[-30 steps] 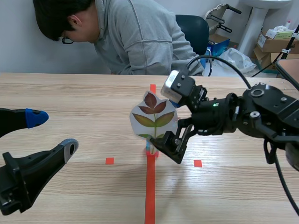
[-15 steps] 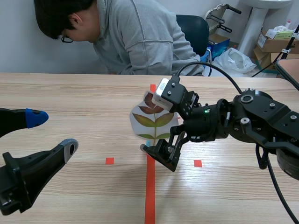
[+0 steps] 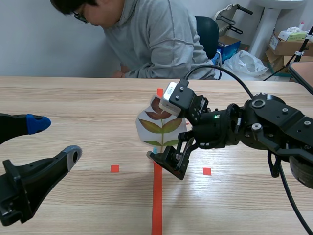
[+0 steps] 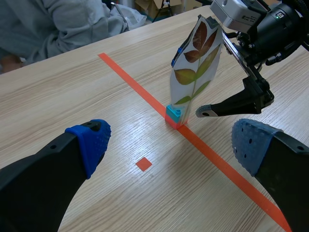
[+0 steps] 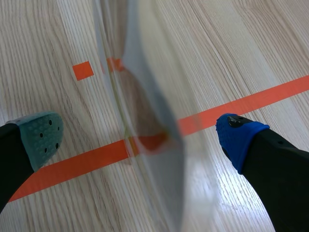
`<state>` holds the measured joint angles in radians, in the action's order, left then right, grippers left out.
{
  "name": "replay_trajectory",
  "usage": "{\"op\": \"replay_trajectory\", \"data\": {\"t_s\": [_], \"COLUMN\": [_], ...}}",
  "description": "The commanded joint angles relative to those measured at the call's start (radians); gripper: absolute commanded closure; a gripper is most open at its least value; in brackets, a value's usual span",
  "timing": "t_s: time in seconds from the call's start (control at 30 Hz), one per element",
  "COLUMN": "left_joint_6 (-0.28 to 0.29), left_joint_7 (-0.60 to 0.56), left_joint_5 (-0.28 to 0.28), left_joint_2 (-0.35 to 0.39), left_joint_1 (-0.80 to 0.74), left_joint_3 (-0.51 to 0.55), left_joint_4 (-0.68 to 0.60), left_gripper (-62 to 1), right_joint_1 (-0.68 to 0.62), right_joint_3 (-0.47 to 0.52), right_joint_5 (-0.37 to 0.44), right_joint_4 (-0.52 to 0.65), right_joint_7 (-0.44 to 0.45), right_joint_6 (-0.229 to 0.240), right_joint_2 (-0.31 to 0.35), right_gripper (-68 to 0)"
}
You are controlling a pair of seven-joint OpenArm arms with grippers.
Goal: Do the leaf sorting experiment
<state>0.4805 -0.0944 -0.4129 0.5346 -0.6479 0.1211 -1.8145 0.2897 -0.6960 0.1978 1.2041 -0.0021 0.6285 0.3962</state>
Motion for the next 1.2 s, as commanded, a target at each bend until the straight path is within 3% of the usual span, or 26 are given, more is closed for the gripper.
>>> {"op": "replay_trajectory", "data": {"t_s": [0.0, 0.13, 0.2, 0.4, 0.67, 1.17], "left_joint_6": [0.005, 0.005, 0.005, 0.005, 0.005, 0.005], "left_joint_7": [-0.014, -0.014, -0.014, -0.014, -0.014, -0.014], "left_joint_5": [-0.013, -0.013, -0.013, -0.013, -0.013, -0.013], "left_joint_2": [-0.005, -0.005, -0.005, -0.005, -0.005, -0.005], "left_joint_1": [0.003, 0.003, 0.003, 0.003, 0.003, 0.003], "left_joint_3": [0.003, 0.003, 0.003, 0.003, 0.003, 0.003], "left_joint_4": [-0.017, -0.017, -0.017, -0.017, -0.017, -0.017], "left_gripper": [-53.8, -53.8, -53.8, -53.8, -53.8, -53.8], "right_joint_1": [0.021, 0.021, 0.021, 0.021, 0.021, 0.02], "right_joint_3": [0.009, 0.009, 0.009, 0.009, 0.009, 0.011], "right_joint_5": [0.008, 0.008, 0.008, 0.008, 0.008, 0.013], "right_joint_4": [0.019, 0.019, 0.019, 0.019, 0.019, 0.024], "right_joint_7": [0.009, 0.009, 0.009, 0.008, 0.008, 0.008], "right_joint_6": [0.002, 0.002, 0.002, 0.0, 0.001, 0.001], "right_joint_2": [0.011, 0.011, 0.011, 0.011, 0.011, 0.011], "right_gripper": [-67.7, -64.8, -56.2, -20.7, -1.6, -0.8]}}
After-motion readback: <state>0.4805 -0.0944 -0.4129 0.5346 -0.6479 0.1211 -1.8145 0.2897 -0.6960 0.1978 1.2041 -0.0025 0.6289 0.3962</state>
